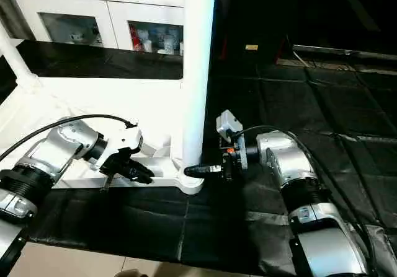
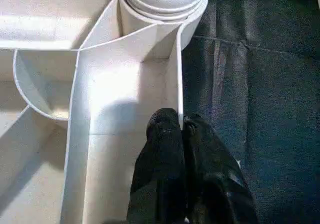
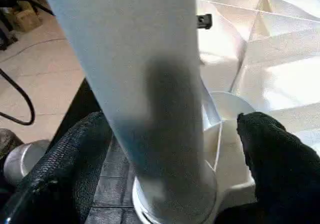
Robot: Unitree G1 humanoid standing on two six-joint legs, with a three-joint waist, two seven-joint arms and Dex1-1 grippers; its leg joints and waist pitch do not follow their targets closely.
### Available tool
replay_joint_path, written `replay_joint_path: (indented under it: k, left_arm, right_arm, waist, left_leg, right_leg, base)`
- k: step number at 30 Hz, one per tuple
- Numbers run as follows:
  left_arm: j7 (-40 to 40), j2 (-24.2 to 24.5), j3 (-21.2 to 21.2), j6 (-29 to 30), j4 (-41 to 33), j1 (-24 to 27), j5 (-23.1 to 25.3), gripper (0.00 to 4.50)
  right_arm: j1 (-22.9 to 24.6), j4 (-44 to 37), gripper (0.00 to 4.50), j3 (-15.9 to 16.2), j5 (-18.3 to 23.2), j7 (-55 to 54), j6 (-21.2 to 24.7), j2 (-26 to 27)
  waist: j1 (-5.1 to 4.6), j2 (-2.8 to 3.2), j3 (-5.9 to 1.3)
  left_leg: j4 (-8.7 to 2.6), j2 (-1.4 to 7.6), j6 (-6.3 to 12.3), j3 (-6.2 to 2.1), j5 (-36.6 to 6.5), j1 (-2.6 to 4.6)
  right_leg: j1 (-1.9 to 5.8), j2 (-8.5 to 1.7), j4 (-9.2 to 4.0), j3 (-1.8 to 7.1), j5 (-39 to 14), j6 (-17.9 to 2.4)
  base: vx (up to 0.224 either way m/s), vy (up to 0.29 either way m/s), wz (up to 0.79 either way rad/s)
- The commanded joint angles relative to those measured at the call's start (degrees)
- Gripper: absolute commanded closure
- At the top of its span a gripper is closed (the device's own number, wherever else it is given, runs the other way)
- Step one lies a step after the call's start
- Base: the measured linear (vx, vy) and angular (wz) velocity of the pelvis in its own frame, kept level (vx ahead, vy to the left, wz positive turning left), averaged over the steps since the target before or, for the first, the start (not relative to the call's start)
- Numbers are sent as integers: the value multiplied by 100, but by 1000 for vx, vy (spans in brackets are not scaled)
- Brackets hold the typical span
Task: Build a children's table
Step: Rotate leg to tighten
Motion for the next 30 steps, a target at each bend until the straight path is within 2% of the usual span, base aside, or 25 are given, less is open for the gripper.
replay_joint_path:
  k: [1, 8, 12, 13, 15, 16, 18, 20, 21, 22, 25, 26, 27, 29, 30]
  left_arm:
    - [-185, 15, -123, -86, -126, 26, 38, 450]
    - [-178, 66, -104, -120, -63, 18, 46, 450]
    - [-148, 58, -75, -69, -43, 17, 29, 450]
    - [-135, 41, -48, -1, -26, 12, 0, 450]
    - [-82, 10, -15, 44, 17, 2, -17, 450]
    - [-68, 5, -10, 57, 23, -1, -18, 450]
    - [135, -76, 67, 201, 109, -35, -33, 450]
    - [655, -267, 248, 459, 275, -125, -51, 450]
    - [949, -383, 352, 564, 366, -183, -67, 450]
    - [1102, -444, 409, 609, 420, -218, -78, 450]
    - [1922, -810, 715, 973, 616, -398, -174, 450]
    - [2301, -979, 840, 1084, 701, -480, -210, 450]
    - [2680, -1152, 953, 1171, 800, -567, -238, 450]
    - [2966, -1280, 1036, 1219, 879, -629, -257, 450]
    - [3460, -1484, 1174, 1236, 1018, -729, -289, 450]
  right_arm:
    - [-155, 92, 61, 34, 29, 130, 5, -18]
    - [-220, 208, 120, 34, 57, 232, 22, 34]
    - [-200, 204, 131, 46, 120, 287, 87, 66]
    - [-152, 160, 159, 58, 164, 322, 156, 100]
    - [-82, 90, 168, 68, 199, 316, 203, 143]
    - [-73, 82, 173, 64, 205, 307, 204, 150]
    - [32, -15, 201, -7, 291, 156, 279, 256]
    - [161, -133, 215, -158, 346, -371, 377, 458]
    - [195, -122, 222, -217, 260, -827, 347, 578]
    - [203, -96, 222, -244, 196, -1101, 320, 647]
    - [244, 12, 236, -318, -111, -2334, 365, 971]
    - [222, 88, 240, -385, -199, -2885, 452, 1129]
    - [167, 201, 242, -475, -287, -3516, 549, 1304]
    - [113, 290, 246, -542, -345, -3970, 585, 1439]
    - [41, 363, 248, -584, -432, -4488, 585, 1635]
  waist:
    - [-17, -20, -432]
    - [-22, -26, -431]
    - [-25, -16, -428]
    - [-23, -9, -431]
    - [-27, 15, -432]
    - [-28, 5, -432]
    - [-17, 56, -435]
    - [-17, 52, -424]
    - [-16, 33, -416]
    - [-7, 49, -403]
    - [-61, 40, -362]
    - [-71, 37, -346]
    - [-90, 38, -328]
    - [-123, 39, -321]
    - [-163, 29, -322]
  left_leg:
    - [-341, 196, 322, -30, -883, 60]
    - [-340, 197, 324, -29, -852, 58]
    - [-339, 196, 336, -28, -872, 56]
    - [-338, 196, 335, -30, -860, 60]
    - [-338, 195, 315, -33, -875, 56]
    - [-340, 196, 300, -34, -891, 61]
    - [-336, 199, 285, -37, -916, 72]
    - [-345, 210, 259, -31, -969, 81]
    - [-354, 200, 164, -26, -1061, 98]
    - [-362, 194, 120, -43, -1146, 101]
    - [-387, 157, -28, -62, -1425, 115]
    - [-387, 144, -45, -65, -1575, 163]
    - [-392, 139, -63, -62, -1616, 162]
    - [-409, 129, -148, -94, -1764, 185]
    - [-413, 115, -138, -102, -1832, 176]
  right_leg:
    - [343, -467, -382, 355, -1064, -1189]
    - [340, -463, -384, 354, -1083, -1162]
    - [341, -462, -386, 353, -1093, -1173]
    - [342, -462, -383, 354, -1083, -1178]
    - [340, -460, -385, 353, -1062, -1190]
    - [342, -460, -388, 351, -1078, -1187]
    - [331, -461, -385, 355, -1055, -1200]
    - [315, -456, -395, 360, -1032, -1222]
    - [313, -456, -419, 358, -1196, -1188]
    - [311, -469, -430, 349, -1352, -1161]
    - [308, -486, -538, 330, -2226, -831]
    - [287, -496, -607, 314, -2598, -718]
    - [278, -488, -623, 313, -2733, -662]
    - [273, -494, -662, 280, -3030, -541]
    - [291, -493, -691, 258, -3111, -456]
  base:
    - [0, 0, 0]
    - [0, 0, 0]
    - [0, 0, 0]
    - [0, 0, 0]
    - [0, 0, 0]
    - [0, 0, 0]
    - [0, 0, 0]
    - [0, 0, 0]
    - [0, 0, 0]
    - [0, 0, 0]
    - [0, 0, 0]
    - [0, 0, 0]
    - [0, 0, 0]
    - [0, 0, 0]
    - [0, 0, 0]
